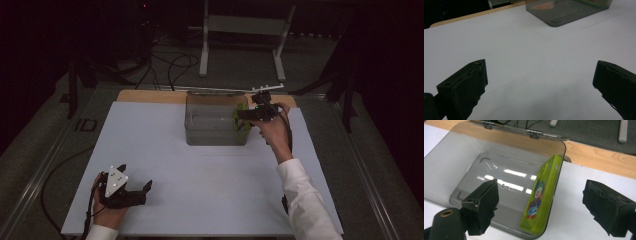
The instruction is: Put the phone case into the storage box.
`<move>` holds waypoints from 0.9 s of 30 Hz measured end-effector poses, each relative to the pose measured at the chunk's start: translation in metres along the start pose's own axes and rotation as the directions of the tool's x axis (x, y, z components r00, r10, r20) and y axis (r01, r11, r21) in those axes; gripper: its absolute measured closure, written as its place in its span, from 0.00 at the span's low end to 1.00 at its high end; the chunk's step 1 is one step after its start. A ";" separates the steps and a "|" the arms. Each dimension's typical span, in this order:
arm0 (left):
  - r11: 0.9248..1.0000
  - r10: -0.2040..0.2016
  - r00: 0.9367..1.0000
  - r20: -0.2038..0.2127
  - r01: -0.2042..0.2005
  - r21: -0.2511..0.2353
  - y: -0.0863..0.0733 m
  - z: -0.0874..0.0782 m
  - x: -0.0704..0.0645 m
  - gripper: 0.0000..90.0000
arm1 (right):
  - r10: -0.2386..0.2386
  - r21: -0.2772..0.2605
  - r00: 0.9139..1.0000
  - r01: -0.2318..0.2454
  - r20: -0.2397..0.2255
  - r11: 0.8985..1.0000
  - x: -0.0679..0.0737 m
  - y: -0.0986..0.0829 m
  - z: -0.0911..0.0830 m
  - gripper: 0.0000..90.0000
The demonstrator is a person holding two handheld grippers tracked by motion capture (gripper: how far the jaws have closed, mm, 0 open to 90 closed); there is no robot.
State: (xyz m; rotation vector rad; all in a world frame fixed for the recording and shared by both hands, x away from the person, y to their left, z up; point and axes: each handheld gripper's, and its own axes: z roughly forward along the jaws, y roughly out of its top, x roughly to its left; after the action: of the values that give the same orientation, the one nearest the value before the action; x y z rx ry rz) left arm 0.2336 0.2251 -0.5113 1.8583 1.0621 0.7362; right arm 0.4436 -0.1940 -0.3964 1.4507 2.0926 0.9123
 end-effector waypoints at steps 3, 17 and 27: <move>1.000 -0.004 1.000 -0.001 0.004 -0.005 0.000 0.000 0.000 0.00 | -0.036 -0.015 0.999 0.036 -0.017 0.999 0.001 -0.011 -0.006 0.15; 1.000 -0.011 1.000 0.002 0.011 -0.014 0.000 -0.001 0.001 0.00 | -0.118 -0.158 0.990 0.104 -0.080 0.982 0.005 -0.062 -0.041 0.10; 0.999 -0.018 1.000 0.009 0.018 -0.030 0.001 -0.002 0.001 0.00 | -0.189 -0.245 0.980 0.168 -0.066 0.955 0.004 -0.109 -0.055 0.10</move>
State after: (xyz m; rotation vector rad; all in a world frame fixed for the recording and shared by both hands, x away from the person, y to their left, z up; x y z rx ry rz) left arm 0.2329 0.2270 -0.5094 1.8229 1.0553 0.7290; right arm 0.3353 -0.2310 -0.4373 1.0986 2.0538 1.1290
